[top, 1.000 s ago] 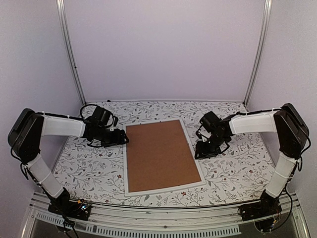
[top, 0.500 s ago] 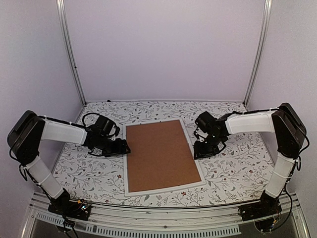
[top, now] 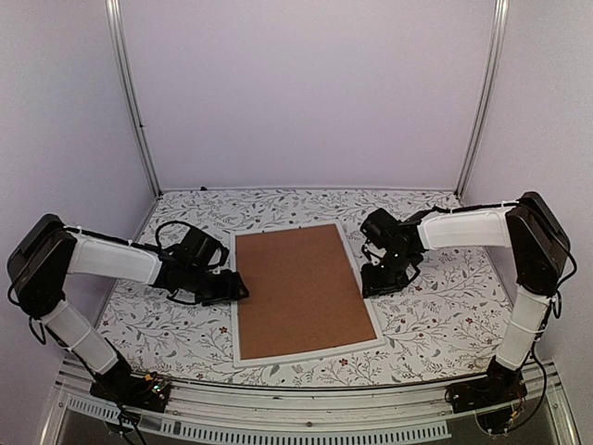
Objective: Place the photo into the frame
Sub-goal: Press the fastener onto the backboard.
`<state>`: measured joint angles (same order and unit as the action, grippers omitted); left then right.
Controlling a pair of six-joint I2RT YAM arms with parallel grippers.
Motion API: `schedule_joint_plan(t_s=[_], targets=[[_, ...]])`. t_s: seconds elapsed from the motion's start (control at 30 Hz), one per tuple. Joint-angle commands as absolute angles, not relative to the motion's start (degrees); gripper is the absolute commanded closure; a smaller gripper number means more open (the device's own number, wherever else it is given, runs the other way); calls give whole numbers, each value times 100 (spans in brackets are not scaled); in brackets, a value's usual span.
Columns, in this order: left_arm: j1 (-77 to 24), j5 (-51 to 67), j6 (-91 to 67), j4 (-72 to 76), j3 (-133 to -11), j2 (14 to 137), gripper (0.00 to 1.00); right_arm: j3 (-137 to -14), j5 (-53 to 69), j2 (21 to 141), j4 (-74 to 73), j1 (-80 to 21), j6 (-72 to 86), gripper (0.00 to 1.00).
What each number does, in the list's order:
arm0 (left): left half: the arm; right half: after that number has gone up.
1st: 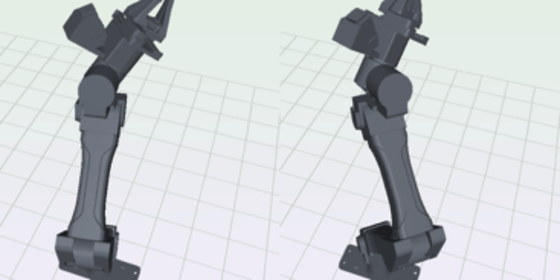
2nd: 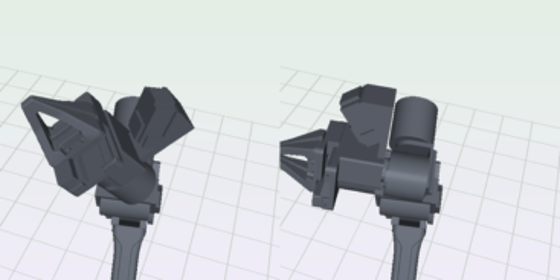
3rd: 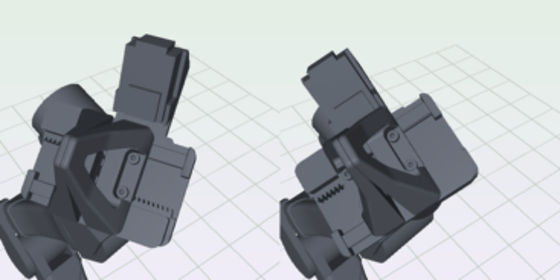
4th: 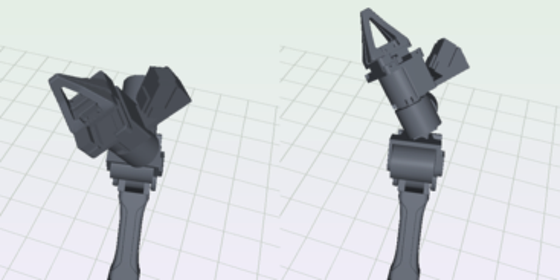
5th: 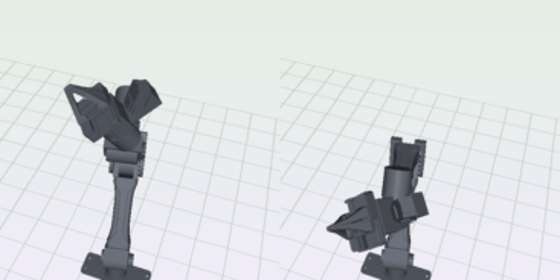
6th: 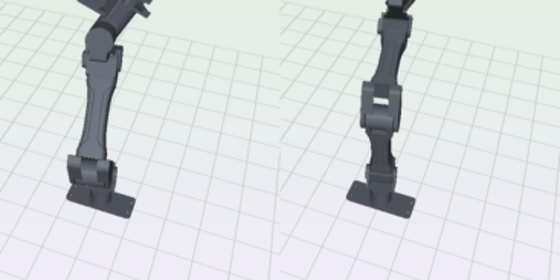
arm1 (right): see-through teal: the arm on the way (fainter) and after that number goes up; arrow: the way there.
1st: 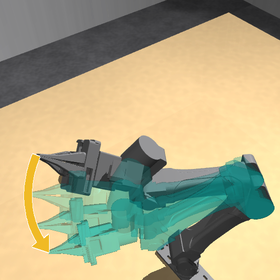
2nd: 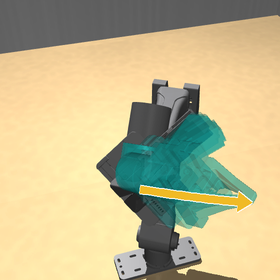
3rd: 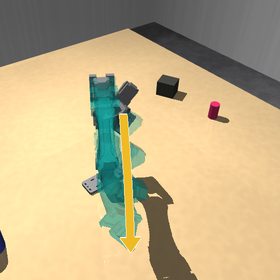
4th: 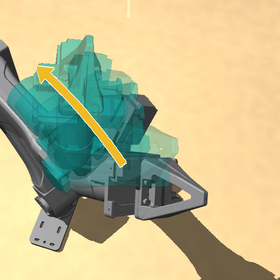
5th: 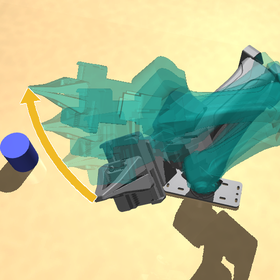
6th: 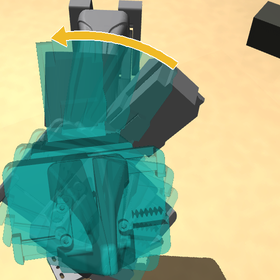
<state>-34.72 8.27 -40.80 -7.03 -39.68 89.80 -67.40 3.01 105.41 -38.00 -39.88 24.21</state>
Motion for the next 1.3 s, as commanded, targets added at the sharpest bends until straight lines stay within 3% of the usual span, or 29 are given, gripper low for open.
schedule_joint_plan(t_s=[0.0, 0.37, 0.9, 1.27], targets=[[-3618, 780, -4233, -524, -3962, 8918, 34, -6842, 193, 10825, -3903, -4209, 2539, 55], [-3784, 726, -4349, -467, -4001, 9040, 34, -6978, 35, 11058, -3993, -4501, 2700, 55], [-3918, 701, -4441, -434, -4031, 9123, 34, -7257, -1378, 11375, -4506, -5012, 3167, 55], [-3912, 326, -4151, -818, -4389, 9056, 27, -7519, -1355, 10411, -4128, -4927, 2896, 50]])
